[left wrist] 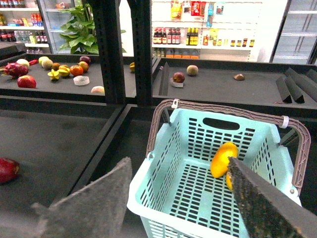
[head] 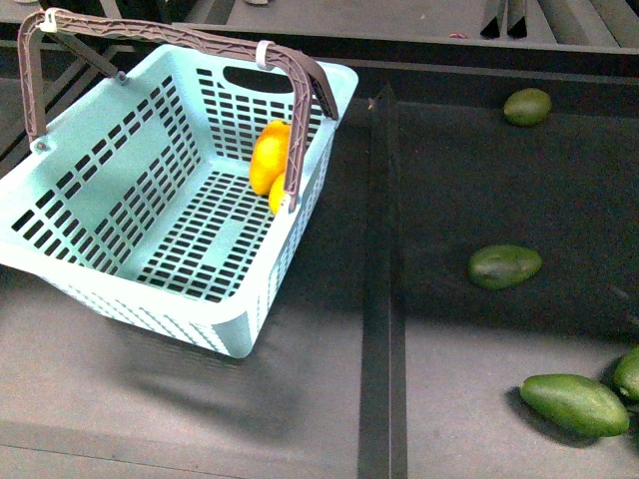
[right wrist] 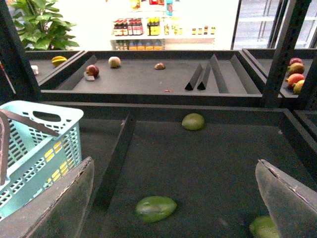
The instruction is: Pick lemon and mango into basket
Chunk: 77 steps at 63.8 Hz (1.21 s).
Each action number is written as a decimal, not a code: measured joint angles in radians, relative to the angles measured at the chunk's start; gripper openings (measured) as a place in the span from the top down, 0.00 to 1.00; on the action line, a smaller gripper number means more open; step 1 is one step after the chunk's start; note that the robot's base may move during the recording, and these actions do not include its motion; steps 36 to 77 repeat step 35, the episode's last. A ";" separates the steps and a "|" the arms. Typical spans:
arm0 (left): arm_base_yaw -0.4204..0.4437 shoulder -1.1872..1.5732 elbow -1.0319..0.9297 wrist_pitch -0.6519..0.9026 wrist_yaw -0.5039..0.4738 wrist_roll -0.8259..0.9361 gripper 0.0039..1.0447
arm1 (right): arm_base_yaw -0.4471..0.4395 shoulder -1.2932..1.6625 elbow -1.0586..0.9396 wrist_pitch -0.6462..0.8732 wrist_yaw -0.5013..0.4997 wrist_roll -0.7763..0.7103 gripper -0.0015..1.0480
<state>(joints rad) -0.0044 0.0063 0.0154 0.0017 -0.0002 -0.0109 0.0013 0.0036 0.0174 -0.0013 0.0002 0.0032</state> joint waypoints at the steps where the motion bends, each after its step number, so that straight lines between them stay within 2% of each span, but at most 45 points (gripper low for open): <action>1: 0.000 0.000 0.000 0.000 0.000 0.000 0.37 | 0.000 0.000 0.000 0.000 0.000 0.000 0.08; 11: 0.000 0.000 0.000 0.000 0.000 0.000 0.05 | 0.000 0.000 0.000 0.000 0.000 0.000 0.08; 77: 0.000 0.000 0.000 0.000 0.000 0.002 0.06 | 0.000 0.000 0.000 0.000 0.000 0.000 0.08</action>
